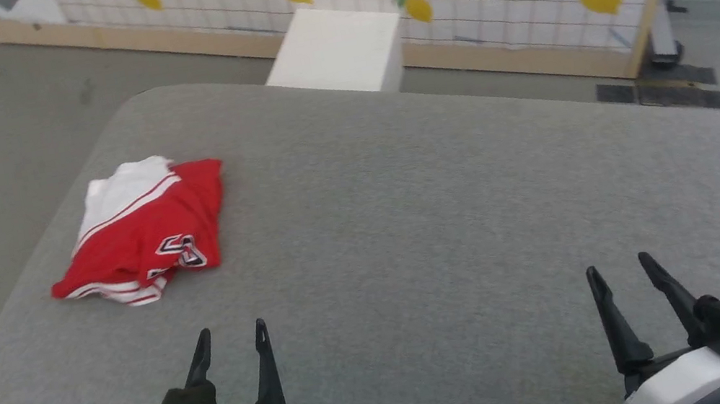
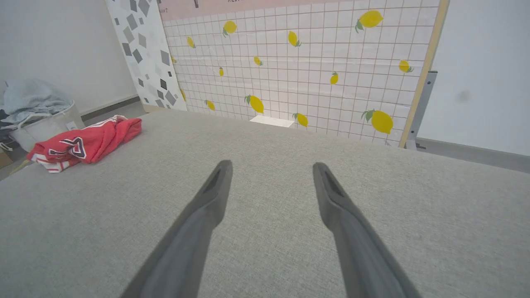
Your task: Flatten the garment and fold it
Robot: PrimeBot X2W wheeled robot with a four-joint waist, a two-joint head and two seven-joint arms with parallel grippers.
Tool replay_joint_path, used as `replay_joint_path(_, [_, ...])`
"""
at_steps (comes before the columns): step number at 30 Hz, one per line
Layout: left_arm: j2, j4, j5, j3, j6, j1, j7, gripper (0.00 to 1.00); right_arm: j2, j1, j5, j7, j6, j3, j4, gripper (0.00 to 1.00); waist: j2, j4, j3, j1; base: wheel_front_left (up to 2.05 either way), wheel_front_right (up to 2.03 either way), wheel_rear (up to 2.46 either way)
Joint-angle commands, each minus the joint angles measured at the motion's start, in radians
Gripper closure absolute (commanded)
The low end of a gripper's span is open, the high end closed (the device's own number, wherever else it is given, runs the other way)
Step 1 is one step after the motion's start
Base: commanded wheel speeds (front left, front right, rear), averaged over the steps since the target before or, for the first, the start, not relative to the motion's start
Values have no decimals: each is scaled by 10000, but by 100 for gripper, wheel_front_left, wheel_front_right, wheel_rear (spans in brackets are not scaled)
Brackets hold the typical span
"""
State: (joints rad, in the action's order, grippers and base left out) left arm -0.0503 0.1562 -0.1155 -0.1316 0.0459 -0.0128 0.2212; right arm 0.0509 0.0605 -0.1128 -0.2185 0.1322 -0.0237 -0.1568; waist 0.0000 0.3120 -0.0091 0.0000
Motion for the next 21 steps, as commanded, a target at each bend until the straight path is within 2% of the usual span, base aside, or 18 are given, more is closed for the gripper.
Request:
replay_joint_path(1, [1, -1, 10, 5, 20, -122, 96, 0, -4, 82, -108, -121, -13, -74, -93, 0, 0, 734, -94, 0, 0, 0, 0])
replay_joint_path(15, [1, 152, 33, -101, -68, -296, 382, 0, -7, 121, -462, -409, -15, -727, -406, 0, 0, 2212, -181, 0, 0, 0, 0])
replay_joint_path(21, [1, 100, 49, -129, -80, -323, 406, 0, -7, 84, -492, -433, -15, -731, -423, 0, 0, 2431, -89, 0, 0, 0, 0])
